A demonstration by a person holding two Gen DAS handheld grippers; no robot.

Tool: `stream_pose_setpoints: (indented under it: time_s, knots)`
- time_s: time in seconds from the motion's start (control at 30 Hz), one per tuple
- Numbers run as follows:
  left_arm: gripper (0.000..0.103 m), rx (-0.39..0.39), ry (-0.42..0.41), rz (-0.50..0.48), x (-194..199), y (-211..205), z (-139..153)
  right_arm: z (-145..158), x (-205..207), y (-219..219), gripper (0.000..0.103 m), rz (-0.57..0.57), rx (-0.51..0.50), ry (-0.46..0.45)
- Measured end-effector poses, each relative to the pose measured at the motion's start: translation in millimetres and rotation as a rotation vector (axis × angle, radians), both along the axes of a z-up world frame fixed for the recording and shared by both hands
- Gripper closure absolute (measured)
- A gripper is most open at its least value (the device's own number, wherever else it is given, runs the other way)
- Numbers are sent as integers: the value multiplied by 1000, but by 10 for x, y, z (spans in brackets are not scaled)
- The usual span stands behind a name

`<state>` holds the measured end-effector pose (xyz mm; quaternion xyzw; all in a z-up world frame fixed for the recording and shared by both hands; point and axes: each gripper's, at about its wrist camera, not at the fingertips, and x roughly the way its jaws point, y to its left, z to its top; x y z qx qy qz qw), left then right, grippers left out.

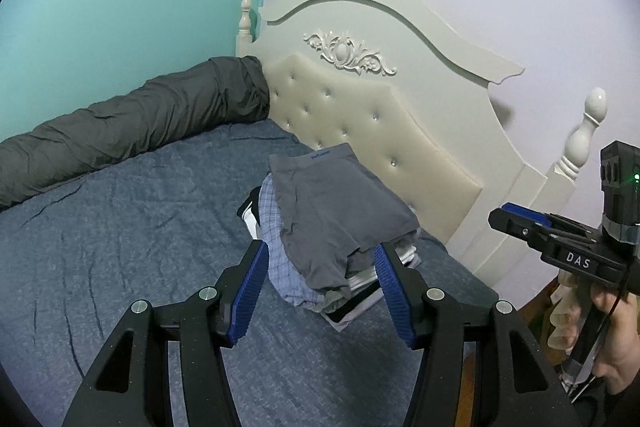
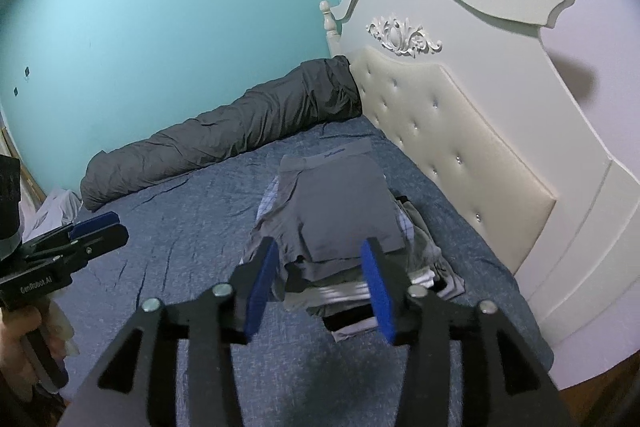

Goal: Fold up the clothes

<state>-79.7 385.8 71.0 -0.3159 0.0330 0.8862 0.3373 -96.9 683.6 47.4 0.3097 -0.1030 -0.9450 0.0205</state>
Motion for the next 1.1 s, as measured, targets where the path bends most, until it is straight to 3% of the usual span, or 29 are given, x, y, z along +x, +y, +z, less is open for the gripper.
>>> stream_pose_setpoints:
  time_s: [0.03, 0.13, 0.73, 0.87, 1.1]
  knots:
    - [43, 1, 3, 1, 24, -11, 9, 9, 31, -13, 51, 0, 0, 3]
    - [29, 8, 15, 8, 117, -53, 36, 32, 129, -43, 39, -3, -9, 13]
    - [18, 22, 51, 14, 544, -319, 33, 35, 652, -199, 9, -86, 44, 59]
    - [2, 32, 62, 24, 629, -394, 20, 17, 764, -227, 6, -96, 49, 69]
    - [0, 40, 72, 42, 769, -502, -34, -16, 939, -324, 5, -104, 52, 86]
